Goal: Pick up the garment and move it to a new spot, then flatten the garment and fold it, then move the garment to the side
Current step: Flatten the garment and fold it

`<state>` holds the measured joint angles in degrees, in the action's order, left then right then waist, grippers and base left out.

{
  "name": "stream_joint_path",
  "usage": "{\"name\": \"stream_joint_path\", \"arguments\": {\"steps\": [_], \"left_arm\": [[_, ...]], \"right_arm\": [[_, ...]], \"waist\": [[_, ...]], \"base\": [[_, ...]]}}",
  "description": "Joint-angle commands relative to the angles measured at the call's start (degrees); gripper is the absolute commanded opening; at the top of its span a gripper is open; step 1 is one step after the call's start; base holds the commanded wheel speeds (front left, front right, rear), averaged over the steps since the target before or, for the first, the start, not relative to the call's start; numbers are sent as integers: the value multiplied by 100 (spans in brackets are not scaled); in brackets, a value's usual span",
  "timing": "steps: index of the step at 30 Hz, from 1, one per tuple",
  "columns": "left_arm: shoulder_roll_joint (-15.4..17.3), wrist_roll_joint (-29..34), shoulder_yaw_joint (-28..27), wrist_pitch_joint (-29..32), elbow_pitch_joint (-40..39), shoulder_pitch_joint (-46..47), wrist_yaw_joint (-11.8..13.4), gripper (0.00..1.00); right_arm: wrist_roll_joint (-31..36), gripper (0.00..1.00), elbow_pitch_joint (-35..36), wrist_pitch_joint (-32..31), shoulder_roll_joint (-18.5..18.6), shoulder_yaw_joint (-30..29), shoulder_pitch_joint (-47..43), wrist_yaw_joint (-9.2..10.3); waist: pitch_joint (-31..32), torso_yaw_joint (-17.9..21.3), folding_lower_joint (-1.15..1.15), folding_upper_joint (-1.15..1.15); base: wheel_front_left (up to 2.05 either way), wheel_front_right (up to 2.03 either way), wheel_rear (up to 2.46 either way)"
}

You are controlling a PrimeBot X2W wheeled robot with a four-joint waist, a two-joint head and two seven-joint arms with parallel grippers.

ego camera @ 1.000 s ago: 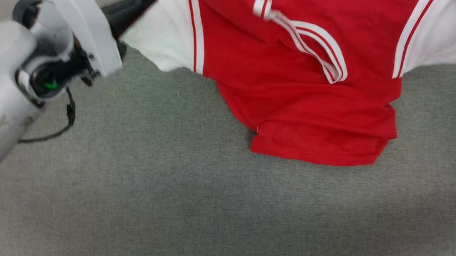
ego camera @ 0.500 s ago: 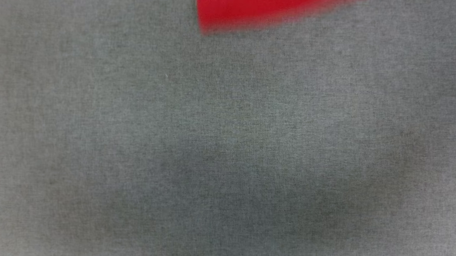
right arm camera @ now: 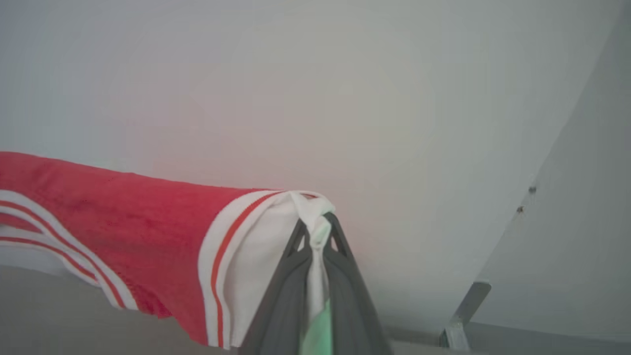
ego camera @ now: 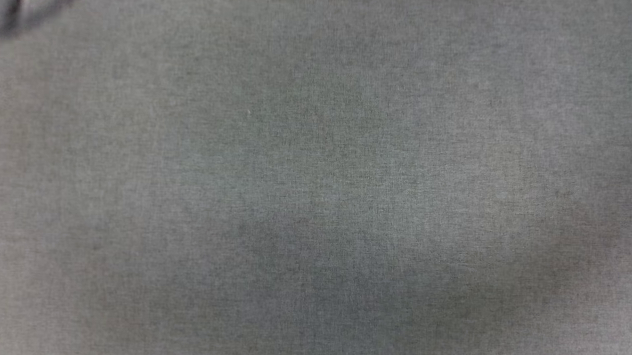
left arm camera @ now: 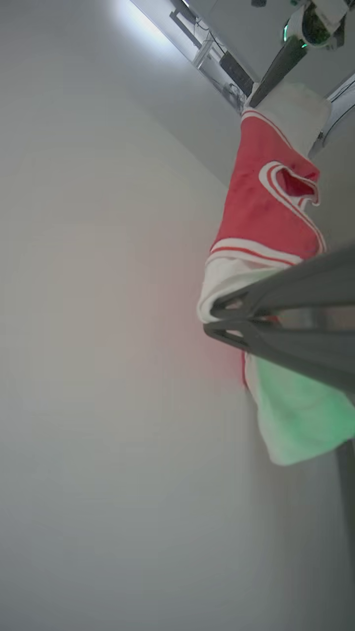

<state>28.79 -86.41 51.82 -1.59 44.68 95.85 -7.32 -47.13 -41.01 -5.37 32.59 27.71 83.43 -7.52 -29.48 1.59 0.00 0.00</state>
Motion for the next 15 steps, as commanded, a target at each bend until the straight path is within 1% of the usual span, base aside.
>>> {"name": "stream_joint_path", "arguments": {"steps": [1, 3, 5, 8, 15], "left_arm": [[194, -97, 14, -1, -238, -402, -20, 0], [473, -128, 130, 69, -673, -941, -21, 0], [718, -288, 177, 65, -1115, -1519, -21, 0], [1127, -300, 345, 3, -1785, -2299, -22, 0], [2076, -271, 685, -396, -3279, -3847, -18, 0]], "right_arm": [[-188, 0, 213, -163, 125, 32, -371, 6], [-423, 0, 568, -483, 315, 96, -911, 6], [-596, 0, 887, -755, 562, 85, -1442, 6], [-805, 0, 1447, -1232, 869, 100, -2240, 6], [-1107, 0, 2680, -2190, 1514, -378, -3800, 7]], "waist": [[121, -31, 0, 0], [189, -19, 0, 0], [266, -23, 0, 0], [361, -41, 0, 0], [582, -63, 0, 0]], "base": [[0, 0, 0], [0, 0, 0], [0, 0, 0], [0, 0, 0], [0, 0, 0]]}}
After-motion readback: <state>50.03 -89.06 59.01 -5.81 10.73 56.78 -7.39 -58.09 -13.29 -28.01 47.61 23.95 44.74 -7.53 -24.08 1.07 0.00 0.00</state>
